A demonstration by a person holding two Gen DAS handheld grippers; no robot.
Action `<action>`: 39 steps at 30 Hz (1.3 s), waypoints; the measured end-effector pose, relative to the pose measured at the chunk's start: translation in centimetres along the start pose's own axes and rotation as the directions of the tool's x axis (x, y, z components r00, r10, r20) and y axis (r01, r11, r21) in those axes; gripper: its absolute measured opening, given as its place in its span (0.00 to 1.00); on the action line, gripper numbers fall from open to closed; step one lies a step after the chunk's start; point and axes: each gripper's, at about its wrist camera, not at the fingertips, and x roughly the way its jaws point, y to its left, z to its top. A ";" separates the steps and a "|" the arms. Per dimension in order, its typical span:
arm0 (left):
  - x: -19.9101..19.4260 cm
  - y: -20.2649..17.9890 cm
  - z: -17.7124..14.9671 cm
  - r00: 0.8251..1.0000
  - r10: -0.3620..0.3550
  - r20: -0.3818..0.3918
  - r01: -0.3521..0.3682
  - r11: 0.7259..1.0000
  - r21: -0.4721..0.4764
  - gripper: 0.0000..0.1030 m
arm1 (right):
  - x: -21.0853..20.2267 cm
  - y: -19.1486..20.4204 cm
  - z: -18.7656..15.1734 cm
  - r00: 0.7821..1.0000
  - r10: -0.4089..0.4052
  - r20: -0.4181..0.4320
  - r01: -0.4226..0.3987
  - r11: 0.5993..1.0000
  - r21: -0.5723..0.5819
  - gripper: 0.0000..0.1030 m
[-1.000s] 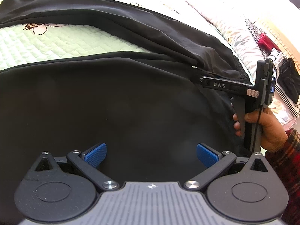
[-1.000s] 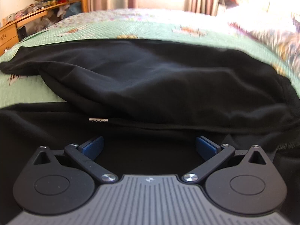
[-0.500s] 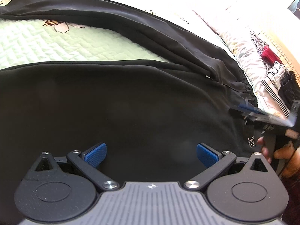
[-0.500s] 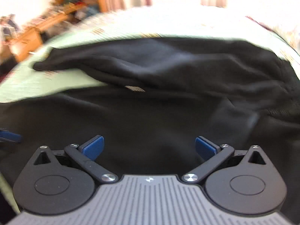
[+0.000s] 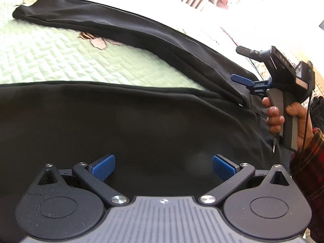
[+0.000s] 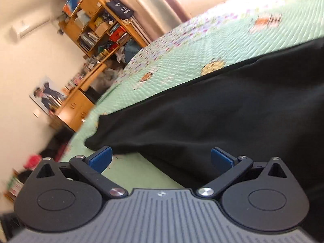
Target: Fold clothes
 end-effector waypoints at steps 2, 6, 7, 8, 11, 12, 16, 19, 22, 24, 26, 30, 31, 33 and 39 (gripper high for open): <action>-0.3 0.6 0.2 1.000 -0.012 0.008 0.012 1.000 -0.009 0.99 | 1.3 0.8 0.4 0.998 0.054 -0.021 -0.054 0.998 0.032 1.00; -0.8 1.9 0.5 0.999 -0.034 0.024 0.035 0.999 -0.031 0.99 | 4.4 3.1 0.3 0.979 0.183 -0.094 -0.182 0.983 0.022 1.00; -0.9 2.2 0.5 0.999 -0.039 0.028 0.040 0.998 -0.037 0.99 | 5.3 3.3 0.5 0.982 0.160 -0.102 -0.159 0.987 0.019 1.00; -1.0 2.4 0.5 0.998 -0.045 0.031 0.047 0.998 -0.042 0.99 | 6.1 3.5 0.7 0.985 0.133 -0.108 -0.132 0.991 0.016 1.00; -1.0 2.8 0.6 0.997 -0.065 0.036 0.067 0.997 -0.048 0.99 | 7.9 3.8 1.3 0.989 0.115 -0.098 -0.110 0.993 0.051 1.00; -1.1 3.0 0.6 0.997 -0.071 0.038 0.073 0.996 -0.050 0.99 | 8.4 3.8 1.5 0.988 0.124 -0.089 -0.117 0.990 0.074 1.00; -1.1 3.5 0.6 0.994 -0.098 0.045 0.100 0.993 -0.057 0.99 | 11.3 3.1 0.0 0.987 0.040 -0.154 -0.020 0.992 0.126 1.00; -1.2 4.0 0.6 0.992 -0.117 0.050 0.120 0.991 -0.063 0.99 | 11.8 3.6 -0.9 0.979 0.000 -0.205 0.024 0.993 0.113 1.00; -1.1 4.3 0.7 0.989 -0.134 0.055 0.138 0.987 -0.076 0.99 | 10.9 4.7 0.0 0.987 0.032 -0.155 -0.013 0.993 0.120 1.00; -1.2 4.3 0.8 0.988 -0.140 0.059 0.144 0.986 -0.081 0.99 | 10.6 5.1 0.6 0.992 0.058 -0.113 -0.043 0.991 0.126 1.00; -1.3 4.3 0.8 0.988 -0.142 0.063 0.147 0.986 -0.084 0.99 | 11.7 4.6 0.3 0.989 0.051 -0.140 -0.028 0.986 0.162 1.00; -1.6 4.1 1.6 0.988 -0.140 0.068 0.145 0.987 -0.075 0.99 | 13.1 5.0 -0.8 0.978 -0.007 -0.208 0.040 0.987 0.153 1.00; -1.7 4.0 1.9 0.987 -0.141 0.073 0.146 0.987 -0.071 0.99 | 12.8 5.7 -0.8 0.979 -0.003 -0.205 0.032 0.990 0.137 1.00; -1.9 3.7 2.5 0.986 -0.144 0.083 0.149 0.987 -0.062 0.99 | 12.2 6.7 -0.4 0.988 0.047 -0.146 -0.028 0.992 0.127 1.00; -2.4 3.1 4.3 0.981 -0.144 0.134 0.150 0.988 -0.038 0.99 | 15.6 9.5 0.5 0.972 0.104 -0.210 -0.096 0.994 0.049 1.00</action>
